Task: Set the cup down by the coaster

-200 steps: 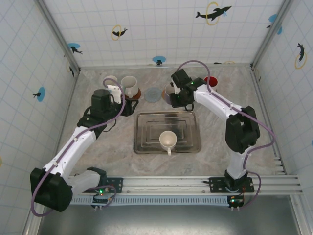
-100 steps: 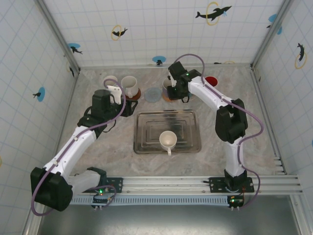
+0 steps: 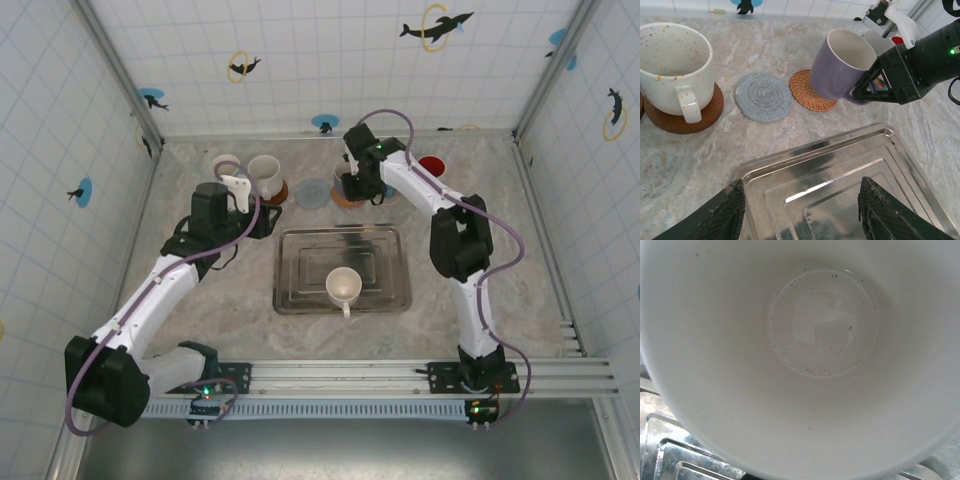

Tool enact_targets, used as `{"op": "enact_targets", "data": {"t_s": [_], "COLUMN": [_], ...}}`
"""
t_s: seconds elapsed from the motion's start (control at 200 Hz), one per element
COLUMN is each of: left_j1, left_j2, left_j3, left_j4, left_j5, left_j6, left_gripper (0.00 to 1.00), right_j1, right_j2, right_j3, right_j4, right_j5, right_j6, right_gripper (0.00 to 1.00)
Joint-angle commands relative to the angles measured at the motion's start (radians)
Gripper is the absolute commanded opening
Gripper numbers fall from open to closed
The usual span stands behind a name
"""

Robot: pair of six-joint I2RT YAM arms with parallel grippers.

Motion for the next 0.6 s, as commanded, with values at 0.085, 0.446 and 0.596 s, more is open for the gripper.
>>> {"op": "enact_targets", "data": {"t_s": [0.085, 0.446, 0.596], "left_j1": [-0.006, -0.005, -0.005], "left_j2": [0.012, 0.023, 0.028], "left_j3": [0.033, 0.038, 0.039], "left_j4": [-0.02, -0.023, -0.023], "left_j5": [-0.009, -0.009, -0.009], "left_j6": [0.025, 0.026, 0.026], "left_gripper": [0.61, 0.6, 0.6], "right_j1": [-0.013, -0.02, -0.022], "right_j2": [0.025, 0.063, 0.075], "right_j3": [0.078, 0.098, 0.109], "right_j4": [0.017, 0.025, 0.023], "right_j5": [-0.009, -0.012, -0.015], "right_j6": [-0.014, -0.016, -0.015], "right_gripper": [0.0, 0.0, 0.0]}}
